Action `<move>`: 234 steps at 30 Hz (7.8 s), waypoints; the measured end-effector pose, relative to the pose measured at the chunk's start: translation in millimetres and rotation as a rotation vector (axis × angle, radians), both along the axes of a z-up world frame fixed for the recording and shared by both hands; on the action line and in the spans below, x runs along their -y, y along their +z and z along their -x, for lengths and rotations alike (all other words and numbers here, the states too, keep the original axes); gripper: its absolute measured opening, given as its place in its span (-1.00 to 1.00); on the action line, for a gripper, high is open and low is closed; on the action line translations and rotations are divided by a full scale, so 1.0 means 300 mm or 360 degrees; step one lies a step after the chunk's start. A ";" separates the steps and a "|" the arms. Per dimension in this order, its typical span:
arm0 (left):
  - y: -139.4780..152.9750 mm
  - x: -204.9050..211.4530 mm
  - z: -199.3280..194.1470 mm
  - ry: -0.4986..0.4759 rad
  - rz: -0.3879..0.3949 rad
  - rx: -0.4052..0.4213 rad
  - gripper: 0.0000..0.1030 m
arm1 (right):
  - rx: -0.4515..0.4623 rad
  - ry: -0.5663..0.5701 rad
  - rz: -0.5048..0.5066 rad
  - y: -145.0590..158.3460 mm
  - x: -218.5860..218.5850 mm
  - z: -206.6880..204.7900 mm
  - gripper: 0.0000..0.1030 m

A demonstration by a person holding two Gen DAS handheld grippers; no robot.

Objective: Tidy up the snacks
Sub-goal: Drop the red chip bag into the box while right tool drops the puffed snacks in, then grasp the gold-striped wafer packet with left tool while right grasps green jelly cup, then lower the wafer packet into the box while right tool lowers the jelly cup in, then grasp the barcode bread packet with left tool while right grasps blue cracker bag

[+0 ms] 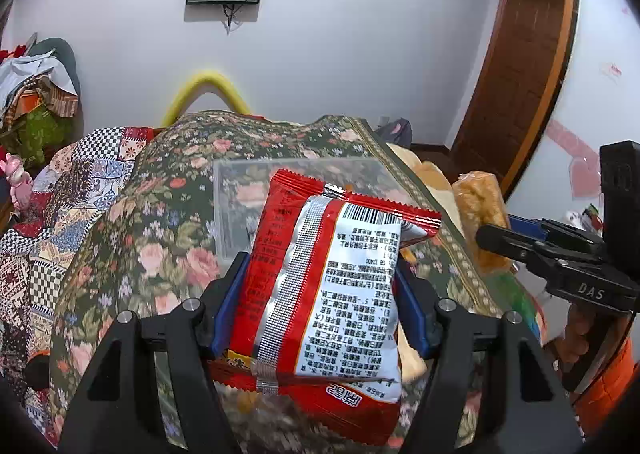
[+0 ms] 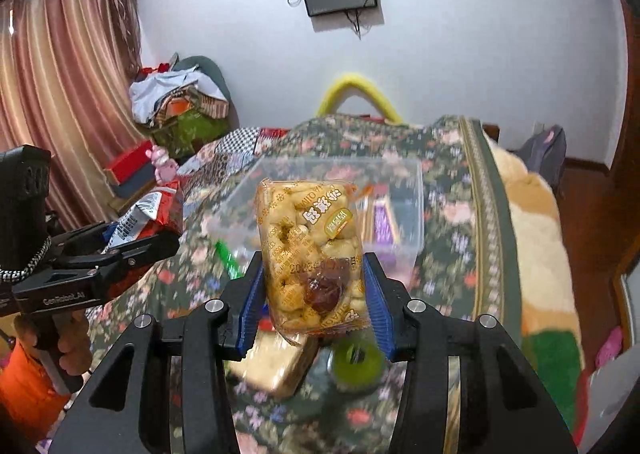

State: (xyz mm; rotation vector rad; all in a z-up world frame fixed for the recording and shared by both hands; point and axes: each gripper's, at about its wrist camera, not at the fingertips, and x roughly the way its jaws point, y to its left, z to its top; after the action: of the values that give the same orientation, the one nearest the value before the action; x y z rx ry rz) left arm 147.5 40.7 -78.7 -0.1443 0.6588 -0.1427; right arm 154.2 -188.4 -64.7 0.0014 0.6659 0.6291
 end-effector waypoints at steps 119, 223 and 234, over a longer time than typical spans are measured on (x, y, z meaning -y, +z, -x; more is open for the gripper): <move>-0.289 -0.078 0.076 0.0099 -0.0002 -0.0386 -0.32 | -0.0333 -0.0062 0.0123 -0.290 0.078 -0.044 -0.17; -0.371 0.044 -0.211 -0.0150 0.0010 -0.0517 0.31 | -0.0438 0.0074 0.0081 -0.346 -0.114 -0.196 0.40; -0.402 0.058 -0.216 -0.0206 0.0100 -0.0521 0.12 | -0.0404 0.0036 0.0070 -0.335 -0.088 -0.163 0.19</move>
State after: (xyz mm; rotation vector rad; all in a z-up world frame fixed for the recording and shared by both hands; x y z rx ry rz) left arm 212.4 23.3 -199.2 -0.1878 0.9909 -0.2680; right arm 203.0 -162.1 -165.3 0.0336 0.9260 0.6417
